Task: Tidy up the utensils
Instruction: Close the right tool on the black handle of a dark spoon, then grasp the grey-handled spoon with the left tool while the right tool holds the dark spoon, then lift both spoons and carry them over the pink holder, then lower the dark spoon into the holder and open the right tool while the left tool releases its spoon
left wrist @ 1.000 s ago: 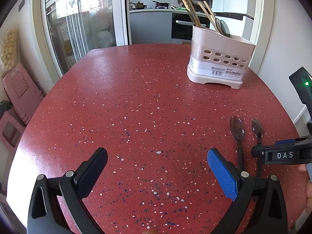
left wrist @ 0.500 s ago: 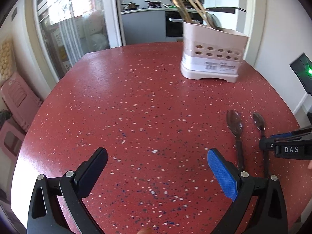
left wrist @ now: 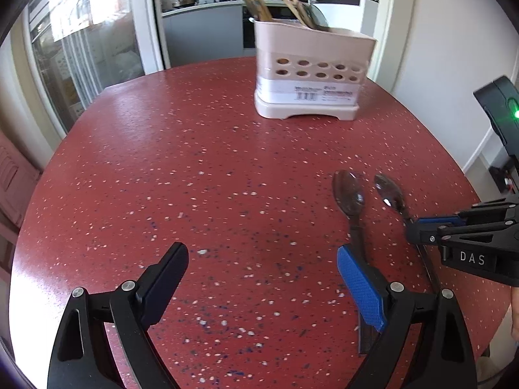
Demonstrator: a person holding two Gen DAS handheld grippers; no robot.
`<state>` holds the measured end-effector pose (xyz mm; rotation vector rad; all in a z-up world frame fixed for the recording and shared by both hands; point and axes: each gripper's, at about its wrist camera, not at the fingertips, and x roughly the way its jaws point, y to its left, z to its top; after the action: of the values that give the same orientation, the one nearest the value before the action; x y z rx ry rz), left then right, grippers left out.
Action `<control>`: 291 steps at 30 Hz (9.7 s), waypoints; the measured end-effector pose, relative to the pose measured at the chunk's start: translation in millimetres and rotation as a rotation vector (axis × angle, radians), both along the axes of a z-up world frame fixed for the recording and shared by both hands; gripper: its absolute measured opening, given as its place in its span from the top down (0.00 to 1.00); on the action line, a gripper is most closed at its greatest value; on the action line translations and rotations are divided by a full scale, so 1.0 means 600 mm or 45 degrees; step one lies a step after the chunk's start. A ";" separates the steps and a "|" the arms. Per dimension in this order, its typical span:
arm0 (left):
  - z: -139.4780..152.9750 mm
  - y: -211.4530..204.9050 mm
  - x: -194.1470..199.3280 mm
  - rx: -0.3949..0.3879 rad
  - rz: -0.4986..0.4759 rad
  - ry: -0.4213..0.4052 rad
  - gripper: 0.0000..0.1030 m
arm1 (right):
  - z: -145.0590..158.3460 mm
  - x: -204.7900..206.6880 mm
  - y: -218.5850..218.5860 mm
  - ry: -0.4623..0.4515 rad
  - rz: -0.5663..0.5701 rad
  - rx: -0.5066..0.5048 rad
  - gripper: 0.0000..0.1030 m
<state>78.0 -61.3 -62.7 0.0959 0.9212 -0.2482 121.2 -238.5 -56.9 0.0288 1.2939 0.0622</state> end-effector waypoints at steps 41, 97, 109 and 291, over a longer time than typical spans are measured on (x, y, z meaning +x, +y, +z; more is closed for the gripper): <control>-0.028 -0.113 0.045 0.135 -0.225 0.230 0.04 | 0.024 -0.036 -0.122 -0.118 -0.011 0.228 0.88; 0.099 -0.045 -0.037 -0.130 -0.068 -0.175 0.60 | 0.109 -0.080 -0.113 -0.402 0.086 0.375 0.88; 0.103 -0.034 -0.032 -0.145 -0.039 -0.188 0.60 | 0.113 -0.075 -0.111 -0.417 0.092 0.386 0.88; 0.165 -0.110 0.245 -0.092 0.164 -0.668 0.11 | 0.190 0.173 -0.176 -1.062 0.078 0.227 0.63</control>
<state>224.9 -127.2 36.4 0.0313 0.3941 -0.1259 224.9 -344.4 56.9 0.1042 0.4529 0.2172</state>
